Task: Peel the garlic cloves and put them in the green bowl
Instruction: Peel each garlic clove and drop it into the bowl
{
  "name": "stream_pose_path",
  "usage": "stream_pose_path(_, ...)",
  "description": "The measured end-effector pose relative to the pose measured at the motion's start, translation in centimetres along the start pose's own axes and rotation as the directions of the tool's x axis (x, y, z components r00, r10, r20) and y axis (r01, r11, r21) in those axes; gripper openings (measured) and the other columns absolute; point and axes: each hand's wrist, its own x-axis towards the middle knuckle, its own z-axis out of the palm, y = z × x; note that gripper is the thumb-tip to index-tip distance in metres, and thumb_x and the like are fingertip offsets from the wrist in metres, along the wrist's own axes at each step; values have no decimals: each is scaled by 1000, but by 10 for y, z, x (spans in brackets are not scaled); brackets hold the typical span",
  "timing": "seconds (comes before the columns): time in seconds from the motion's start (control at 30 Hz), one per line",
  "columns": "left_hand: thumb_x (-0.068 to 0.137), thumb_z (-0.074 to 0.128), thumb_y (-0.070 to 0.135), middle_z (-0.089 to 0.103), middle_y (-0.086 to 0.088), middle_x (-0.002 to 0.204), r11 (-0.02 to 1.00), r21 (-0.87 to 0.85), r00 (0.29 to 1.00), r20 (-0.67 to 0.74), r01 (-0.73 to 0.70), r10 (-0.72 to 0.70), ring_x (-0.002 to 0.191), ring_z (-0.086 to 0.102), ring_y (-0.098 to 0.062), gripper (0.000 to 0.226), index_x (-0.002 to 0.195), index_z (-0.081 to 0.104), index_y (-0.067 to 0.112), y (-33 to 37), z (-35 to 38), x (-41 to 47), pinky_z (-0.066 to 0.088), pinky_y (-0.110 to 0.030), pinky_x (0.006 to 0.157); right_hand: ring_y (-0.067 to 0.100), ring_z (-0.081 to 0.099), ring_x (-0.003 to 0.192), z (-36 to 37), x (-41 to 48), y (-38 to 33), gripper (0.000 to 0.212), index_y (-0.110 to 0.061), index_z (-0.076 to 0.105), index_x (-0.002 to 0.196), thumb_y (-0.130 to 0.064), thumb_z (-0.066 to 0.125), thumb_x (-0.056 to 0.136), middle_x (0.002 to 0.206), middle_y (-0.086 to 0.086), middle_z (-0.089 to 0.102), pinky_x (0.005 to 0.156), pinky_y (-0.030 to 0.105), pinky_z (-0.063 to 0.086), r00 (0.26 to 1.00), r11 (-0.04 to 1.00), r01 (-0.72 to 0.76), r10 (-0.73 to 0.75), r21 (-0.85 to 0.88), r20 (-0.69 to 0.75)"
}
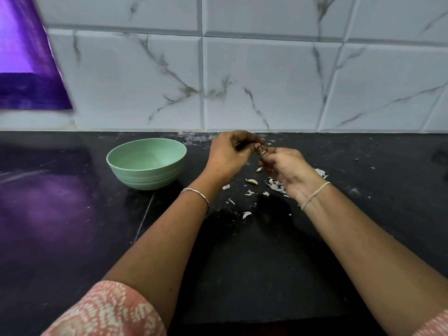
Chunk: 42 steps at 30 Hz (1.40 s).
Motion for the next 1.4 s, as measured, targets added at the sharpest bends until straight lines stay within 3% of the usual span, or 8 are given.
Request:
stream_pose_path(0.13,85,68,-4,73,0,88,996,-92,999,34,16,-13,87,69,-8,15,87,71,12,2,8,0,53,-20,88,5,57,57,5,-2,1,23,-15,59,81,4,51,92,64,-4,58,65,23,45,989,987,-132,125,88,81)
stream_pose_path(0.37,87,67,0,74,-2,103,997,-70,998,40,41,-38,101,68,-11,17,102,72,7,-3,5,2,51,-22,94,5,56,54,5,0,1,18,-16,63,77,-3,61,89,68,-2,60,60,23,43,999,998,-20,17,-52,-46)
stream_pose_path(0.57,87,68,1,72,0,88,981,-175,995,-28,84,-91,82,67,-6,14,96,70,12,-6,-3,2,51,-16,78,9,52,63,2,-1,-3,7,-15,66,90,-22,66,90,84,0,60,54,20,48,997,999,-43,44,-19,56)
stream_pose_path(0.7,83,71,-2,69,-2,73,888,-410,970,-31,208,-242,65,67,-6,16,93,67,10,-4,-5,0,51,-16,60,9,48,62,-2,-1,-3,8,-16,70,78,-13,72,85,77,0,62,49,18,46,989,980,137,-144,-145,-37)
stream_pose_path(0.8,82,69,-7,71,-2,66,792,-539,944,18,287,-329,60,68,-8,13,88,67,4,-1,-3,-1,52,-16,56,8,52,56,-3,-3,-4,7,-11,70,78,-7,74,83,68,2,62,50,17,47,965,959,248,-256,-135,-47)
stream_pose_path(1.0,83,66,-8,72,-1,69,758,-567,939,94,323,-329,68,68,-11,15,85,69,6,-3,-1,-3,54,-22,74,13,60,67,-2,-1,-3,7,-10,72,79,-12,79,79,72,5,70,69,25,53,964,959,258,-264,-116,-44)
stream_pose_path(1.2,82,68,-9,70,-10,83,780,-530,939,110,332,-326,83,65,-20,15,90,70,4,-5,0,-3,54,-27,82,18,61,68,-2,0,-2,9,-9,72,73,-6,76,80,73,13,68,70,27,54,965,960,249,-256,-125,-50)
stream_pose_path(1.4,82,67,-10,72,-7,78,764,-538,930,121,355,-347,80,65,-19,16,87,71,5,-5,-2,-3,54,-29,85,16,62,64,-2,0,-1,11,-12,72,71,-7,77,78,70,12,69,66,27,54,962,955,259,-268,-146,-48)
